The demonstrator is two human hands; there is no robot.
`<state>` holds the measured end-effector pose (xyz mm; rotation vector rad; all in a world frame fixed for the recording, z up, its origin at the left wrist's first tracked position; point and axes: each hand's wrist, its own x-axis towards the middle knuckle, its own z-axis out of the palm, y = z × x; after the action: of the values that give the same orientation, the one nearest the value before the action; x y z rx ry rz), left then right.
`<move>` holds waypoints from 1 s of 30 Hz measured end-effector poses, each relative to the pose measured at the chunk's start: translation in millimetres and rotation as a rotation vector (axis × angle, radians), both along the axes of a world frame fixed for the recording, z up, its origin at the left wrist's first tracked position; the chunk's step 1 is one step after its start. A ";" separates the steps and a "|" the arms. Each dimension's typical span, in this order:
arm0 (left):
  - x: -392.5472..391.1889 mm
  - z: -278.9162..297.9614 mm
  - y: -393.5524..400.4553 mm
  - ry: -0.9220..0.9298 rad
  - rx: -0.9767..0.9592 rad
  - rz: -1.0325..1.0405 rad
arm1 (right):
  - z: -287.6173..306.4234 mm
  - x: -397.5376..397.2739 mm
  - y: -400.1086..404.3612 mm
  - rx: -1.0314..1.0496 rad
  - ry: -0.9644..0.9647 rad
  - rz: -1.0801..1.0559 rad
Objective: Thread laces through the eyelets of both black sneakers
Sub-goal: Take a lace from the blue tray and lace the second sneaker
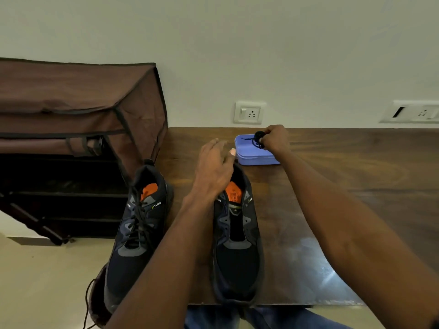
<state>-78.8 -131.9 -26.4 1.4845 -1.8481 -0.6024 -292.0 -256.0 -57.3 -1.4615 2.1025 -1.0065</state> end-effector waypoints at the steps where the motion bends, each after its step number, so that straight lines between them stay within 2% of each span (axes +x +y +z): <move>1: 0.5 4.5 5.6 0.036 -0.015 0.010 | 15.8 4.7 19.4 -0.028 -0.049 0.017; 6: 6.4 27.5 52.3 0.321 -0.020 -0.024 | 80.7 33.3 138.9 0.078 -0.168 0.259; 9: 12.4 37.8 82.7 0.520 0.065 -0.094 | 103.4 45.2 216.9 0.244 -0.119 0.431; 11: 15.8 40.6 101.4 0.585 0.140 -0.144 | 110.3 52.0 258.4 0.343 -0.032 0.520; 13: 19.7 39.2 114.7 0.583 0.244 -0.172 | 103.7 54.1 285.4 0.408 -0.015 0.602; 15: 25.2 37.0 123.4 0.525 0.363 -0.212 | 93.4 56.4 302.8 0.442 -0.085 0.655; 19: 37.9 34.8 132.3 0.327 0.507 -0.281 | 72.1 69.2 323.4 0.342 -0.280 0.550; 23: 39.2 34.9 130.5 0.271 0.566 -0.293 | 65.4 71.6 321.2 0.311 -0.088 0.564; 25: 40.2 35.2 129.7 0.243 0.593 -0.331 | 68.4 71.8 320.4 0.278 -0.059 0.573; 29: 47.1 32.3 131.9 0.279 0.700 -0.455 | 68.5 75.2 317.9 0.106 -0.353 0.448; 30: 48.6 31.4 132.9 0.278 0.721 -0.480 | 68.8 74.9 317.7 0.080 -0.353 0.432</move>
<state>-30.2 1.0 5.0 1.2515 -1.8506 -1.7560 -217.1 61.7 11.6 -1.4832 1.4818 -0.9163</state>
